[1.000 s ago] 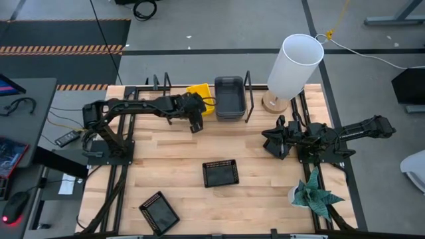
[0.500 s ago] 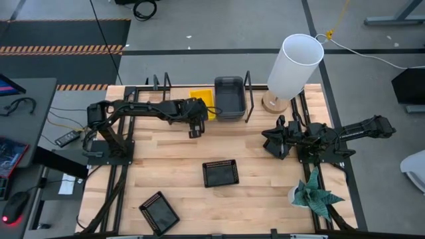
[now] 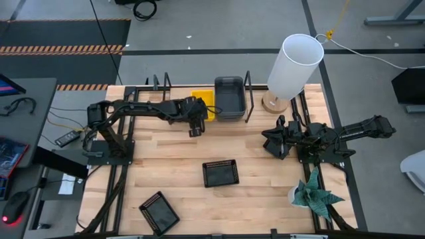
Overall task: Stack baskets on shelf by color
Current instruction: Stack the yellow bin on top of the yellow bins on the shelf, then stack the top black bin on top of the middle black bin
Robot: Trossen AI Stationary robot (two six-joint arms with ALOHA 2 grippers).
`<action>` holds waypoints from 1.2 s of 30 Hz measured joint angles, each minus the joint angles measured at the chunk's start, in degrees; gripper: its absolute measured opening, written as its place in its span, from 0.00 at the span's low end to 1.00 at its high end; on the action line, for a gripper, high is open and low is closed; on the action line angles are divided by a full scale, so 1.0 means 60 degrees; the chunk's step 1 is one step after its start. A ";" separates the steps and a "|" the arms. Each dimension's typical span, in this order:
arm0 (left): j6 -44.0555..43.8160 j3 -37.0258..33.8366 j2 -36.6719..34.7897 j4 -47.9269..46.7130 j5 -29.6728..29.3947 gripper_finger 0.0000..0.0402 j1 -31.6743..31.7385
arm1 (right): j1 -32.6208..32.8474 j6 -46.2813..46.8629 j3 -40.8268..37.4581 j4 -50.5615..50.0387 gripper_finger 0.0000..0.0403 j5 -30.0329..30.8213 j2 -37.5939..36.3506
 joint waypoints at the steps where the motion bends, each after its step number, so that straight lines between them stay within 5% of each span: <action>1: -0.0004 0.0000 0.0000 0.0041 -0.0073 0.48 -0.0066 | 0.0003 0.0000 -0.0004 0.0000 0.07 0.0003 0.0001; 13: -0.0231 0.0954 -0.0685 -0.0165 -0.0719 0.52 -0.1053 | 0.0000 0.0000 -0.0004 -0.0007 0.07 0.0004 0.0001; 19: -0.2062 0.1152 -0.1499 -0.0431 -0.0247 0.47 -0.1699 | 0.0002 0.0000 0.0000 -0.0017 0.07 0.0003 0.0003; 29: -0.3636 -0.3142 -0.4999 0.3066 -0.0717 0.27 -0.3152 | 0.0001 0.0000 0.0000 -0.0002 0.07 0.0006 0.0003; 36: -0.2729 -0.6003 -0.7370 0.6336 -0.0917 0.16 -0.3596 | 0.0003 0.0003 -0.0001 -0.0015 0.07 0.0006 0.0093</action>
